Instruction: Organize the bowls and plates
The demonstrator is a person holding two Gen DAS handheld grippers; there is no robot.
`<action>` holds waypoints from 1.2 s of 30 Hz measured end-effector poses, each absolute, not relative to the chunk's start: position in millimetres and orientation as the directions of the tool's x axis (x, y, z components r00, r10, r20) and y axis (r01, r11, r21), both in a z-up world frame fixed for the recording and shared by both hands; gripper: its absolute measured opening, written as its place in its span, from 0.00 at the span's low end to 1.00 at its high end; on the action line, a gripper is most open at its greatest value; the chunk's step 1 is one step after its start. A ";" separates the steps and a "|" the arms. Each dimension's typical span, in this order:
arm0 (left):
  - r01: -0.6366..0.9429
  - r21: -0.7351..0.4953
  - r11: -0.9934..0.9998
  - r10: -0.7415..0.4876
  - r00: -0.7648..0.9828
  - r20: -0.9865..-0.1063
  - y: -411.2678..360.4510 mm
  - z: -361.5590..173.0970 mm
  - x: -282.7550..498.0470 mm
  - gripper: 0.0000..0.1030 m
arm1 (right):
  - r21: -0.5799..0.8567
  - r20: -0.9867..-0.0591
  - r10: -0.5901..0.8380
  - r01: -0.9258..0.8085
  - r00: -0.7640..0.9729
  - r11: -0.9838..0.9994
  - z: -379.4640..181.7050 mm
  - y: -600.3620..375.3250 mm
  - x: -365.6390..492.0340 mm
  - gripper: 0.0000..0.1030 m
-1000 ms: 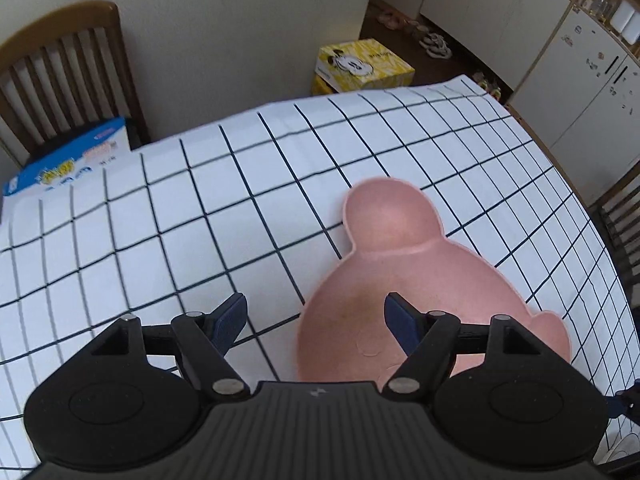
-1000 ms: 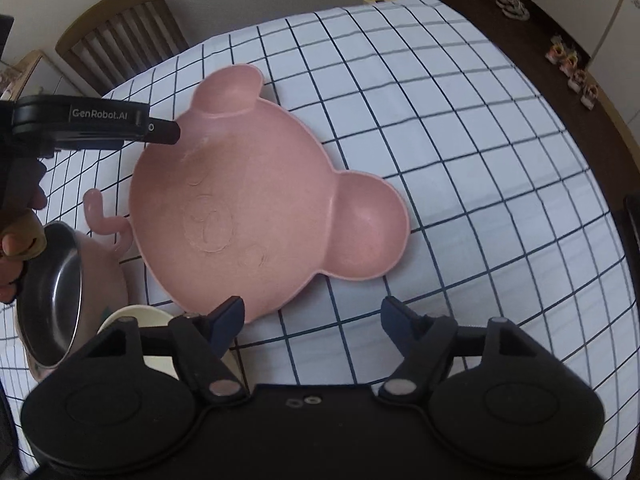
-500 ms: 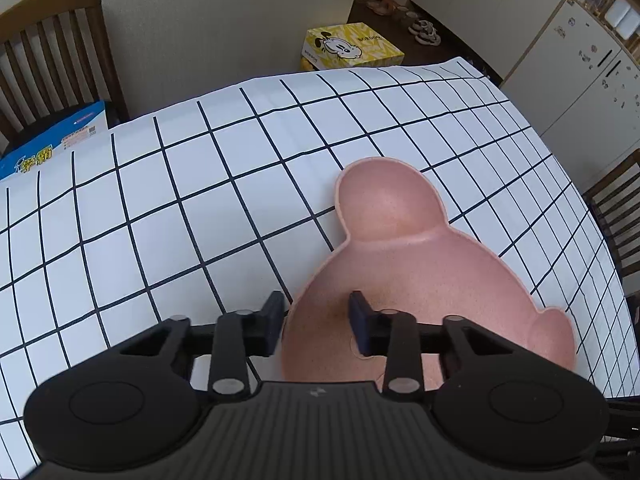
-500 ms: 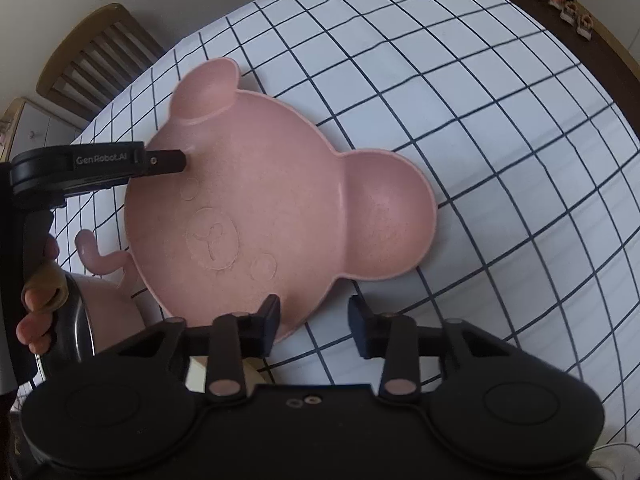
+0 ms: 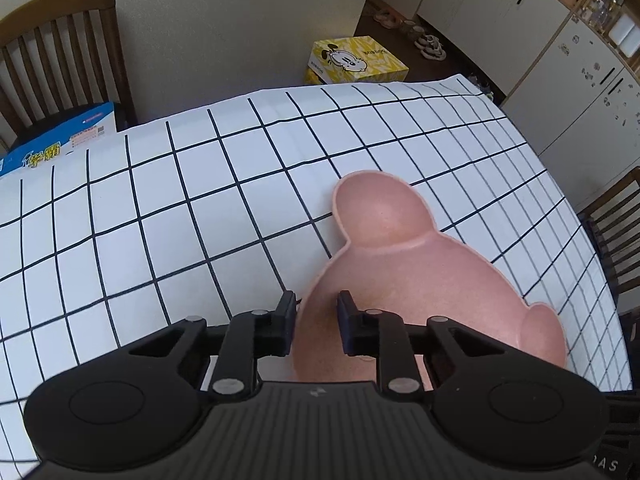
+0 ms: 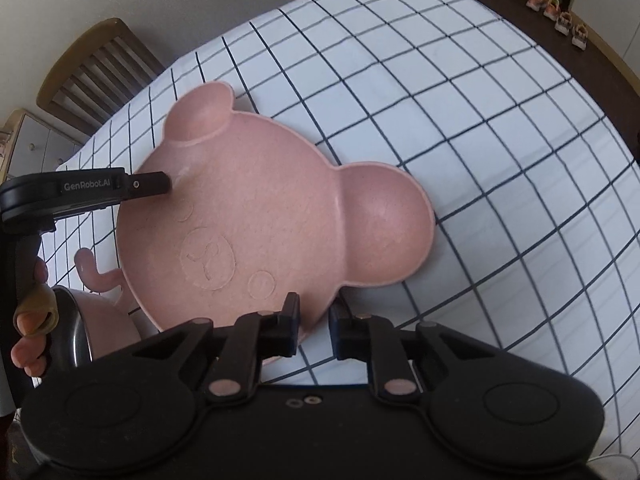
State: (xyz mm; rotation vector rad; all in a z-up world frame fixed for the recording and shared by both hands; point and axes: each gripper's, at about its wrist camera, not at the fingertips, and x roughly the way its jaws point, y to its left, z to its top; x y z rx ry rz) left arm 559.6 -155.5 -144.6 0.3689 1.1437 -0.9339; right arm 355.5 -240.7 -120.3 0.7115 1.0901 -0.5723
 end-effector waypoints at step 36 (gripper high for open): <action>0.549 -0.117 0.827 -0.372 0.380 -0.847 -68.8 20.1 334.0 0.21 | 0.264 -0.866 0.094 0.291 0.491 0.919 20.3 -257.5 229.6 0.15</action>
